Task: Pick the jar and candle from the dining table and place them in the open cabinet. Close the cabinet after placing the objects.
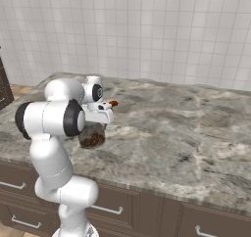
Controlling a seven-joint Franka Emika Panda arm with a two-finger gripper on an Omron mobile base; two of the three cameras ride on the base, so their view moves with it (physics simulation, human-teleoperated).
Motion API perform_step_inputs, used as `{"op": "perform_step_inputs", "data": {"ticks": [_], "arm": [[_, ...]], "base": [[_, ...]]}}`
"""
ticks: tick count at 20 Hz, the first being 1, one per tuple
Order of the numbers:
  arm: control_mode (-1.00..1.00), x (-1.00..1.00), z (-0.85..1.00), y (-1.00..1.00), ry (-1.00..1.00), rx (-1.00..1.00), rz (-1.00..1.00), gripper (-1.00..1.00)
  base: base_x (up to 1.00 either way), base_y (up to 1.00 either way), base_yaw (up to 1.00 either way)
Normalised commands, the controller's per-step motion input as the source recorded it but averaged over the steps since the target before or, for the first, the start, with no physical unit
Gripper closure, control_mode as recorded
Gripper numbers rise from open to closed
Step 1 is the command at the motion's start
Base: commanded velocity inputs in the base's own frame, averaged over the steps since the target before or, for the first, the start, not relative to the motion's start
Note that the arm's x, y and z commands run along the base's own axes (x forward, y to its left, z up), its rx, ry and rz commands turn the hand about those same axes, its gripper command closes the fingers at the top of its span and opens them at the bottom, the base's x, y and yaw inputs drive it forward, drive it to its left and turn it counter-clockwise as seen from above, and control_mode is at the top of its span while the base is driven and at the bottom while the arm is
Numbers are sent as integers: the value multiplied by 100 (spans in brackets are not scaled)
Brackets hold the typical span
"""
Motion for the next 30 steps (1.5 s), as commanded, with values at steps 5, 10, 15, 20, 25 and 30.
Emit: {"op": "perform_step_inputs", "data": {"ticks": [5,10,15,20,25,30], "arm": [[-100,-9,-15,0,-3,0,0,100],[-100,-2,-4,0,0,0,0,100],[-100,0,4,0,0,1,0,100],[-100,-3,21,3,0,3,0,100],[-100,-21,31,11,-5,0,-1,100],[-100,-30,34,14,-15,0,-3,100]], "base": [[0,0,0],[0,0,0],[0,0,0],[0,0,0],[0,0,0],[0,0,0]]}}
